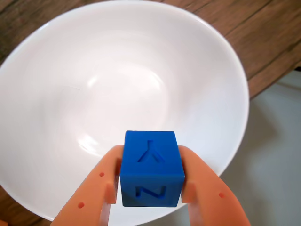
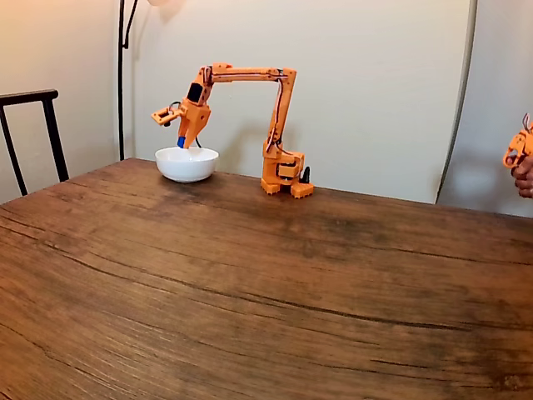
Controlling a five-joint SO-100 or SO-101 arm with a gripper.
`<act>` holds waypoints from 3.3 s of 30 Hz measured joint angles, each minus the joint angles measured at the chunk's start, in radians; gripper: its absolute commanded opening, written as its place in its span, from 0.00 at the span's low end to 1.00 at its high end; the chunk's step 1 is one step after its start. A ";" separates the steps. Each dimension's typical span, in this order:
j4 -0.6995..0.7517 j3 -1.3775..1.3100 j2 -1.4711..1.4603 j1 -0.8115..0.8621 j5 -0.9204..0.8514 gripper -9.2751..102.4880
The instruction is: Grasp the cube and drop it in the bowl
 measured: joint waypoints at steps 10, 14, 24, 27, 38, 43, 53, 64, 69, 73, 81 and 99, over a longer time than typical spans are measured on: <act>-0.015 0.000 -0.025 0.049 0.037 0.31; -0.017 -0.002 -0.064 0.057 0.077 0.35; -0.009 -0.003 -0.083 0.049 0.084 0.36; 0.034 -0.031 -0.083 0.029 0.078 0.36; 0.350 -0.419 -0.083 -0.124 0.078 0.41; 0.486 -0.569 -0.083 -0.207 0.077 0.47; 0.569 -0.687 0.055 -0.359 -0.021 0.37; 0.571 -0.430 0.471 -0.635 -0.268 0.25; 0.571 -0.354 0.646 -0.773 -0.397 0.25; 0.571 -0.310 0.762 -0.877 -0.479 0.25; 0.571 -0.253 0.885 -1.052 -0.528 0.14; 0.571 -0.250 0.899 -1.413 -0.474 0.08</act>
